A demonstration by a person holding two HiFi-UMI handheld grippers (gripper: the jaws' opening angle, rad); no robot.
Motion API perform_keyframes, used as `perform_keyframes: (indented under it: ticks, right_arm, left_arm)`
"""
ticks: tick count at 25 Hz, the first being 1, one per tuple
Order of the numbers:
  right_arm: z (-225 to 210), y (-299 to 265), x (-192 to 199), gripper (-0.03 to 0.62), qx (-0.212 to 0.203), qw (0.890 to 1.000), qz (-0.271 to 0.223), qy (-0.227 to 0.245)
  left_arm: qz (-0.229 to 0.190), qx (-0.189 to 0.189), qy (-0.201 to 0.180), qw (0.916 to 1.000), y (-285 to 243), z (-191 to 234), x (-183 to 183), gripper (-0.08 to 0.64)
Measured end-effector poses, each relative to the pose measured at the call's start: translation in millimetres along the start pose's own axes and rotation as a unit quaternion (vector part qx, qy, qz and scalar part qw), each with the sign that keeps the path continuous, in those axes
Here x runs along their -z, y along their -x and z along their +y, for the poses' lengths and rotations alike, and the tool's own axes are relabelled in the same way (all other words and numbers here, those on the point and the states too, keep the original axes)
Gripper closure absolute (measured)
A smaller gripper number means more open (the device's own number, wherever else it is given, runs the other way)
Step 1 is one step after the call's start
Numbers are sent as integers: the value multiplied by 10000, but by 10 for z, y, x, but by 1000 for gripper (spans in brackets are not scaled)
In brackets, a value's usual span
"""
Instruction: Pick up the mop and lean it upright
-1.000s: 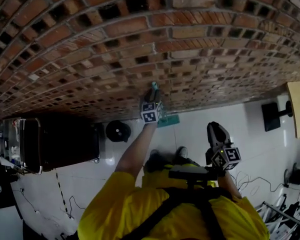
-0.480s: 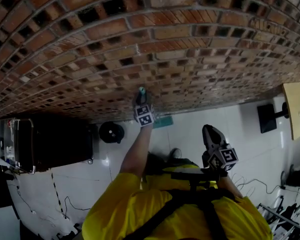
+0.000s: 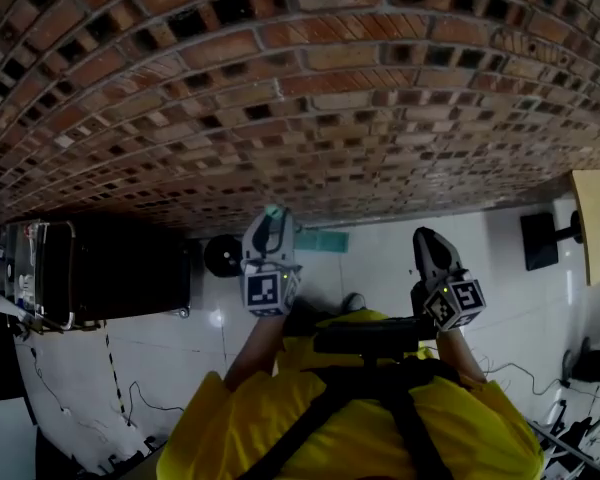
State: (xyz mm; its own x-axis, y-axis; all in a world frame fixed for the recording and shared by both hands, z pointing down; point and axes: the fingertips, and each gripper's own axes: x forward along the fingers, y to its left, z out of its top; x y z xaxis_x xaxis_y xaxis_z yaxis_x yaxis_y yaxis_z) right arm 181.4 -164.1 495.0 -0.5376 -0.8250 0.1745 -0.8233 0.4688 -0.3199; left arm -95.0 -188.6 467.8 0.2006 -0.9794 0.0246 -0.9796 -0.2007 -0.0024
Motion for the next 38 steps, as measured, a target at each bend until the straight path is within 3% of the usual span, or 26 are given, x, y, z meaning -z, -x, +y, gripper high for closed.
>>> perform_keyframes:
  ticks: [3, 6, 15, 18, 24, 30, 33, 38]
  right_arm:
    - [1, -44, -177, 569, -22, 9998, -193, 12]
    - [12, -59, -254, 569, -37, 9995, -304, 2]
    - [96, -27, -170, 569, -58, 9994, -310, -128]
    - [84, -7, -90, 569, -54, 9997, -213, -127]
    - [146, 28, 231, 569, -59, 9998, 91, -159]
    - [93, 135, 701, 569, 40, 9980, 543, -312]
    - [126, 209, 695, 569, 45, 9981, 600, -164]
    - [68, 115, 671, 569, 146, 9972, 734, -51]
  left_arm:
    - [-590, 187, -15, 9981, 142, -26, -655, 443]
    - [-824, 384, -97, 9958, 298, -85, -1017, 443]
    - [-725, 534, -207, 9957, 510, -181, -1082, 445]
    - [-505, 436, -262, 9974, 462, -106, -763, 445]
    - [550, 178, 174, 9982, 114, 95, 640, 448]
    - [1226, 243, 208, 9919, -352, 89, 1788, 449]
    - [1246, 216, 202, 9918, -633, 158, 2082, 448]
    - [1345, 7, 187, 9907, -1333, 453, 2163, 448]
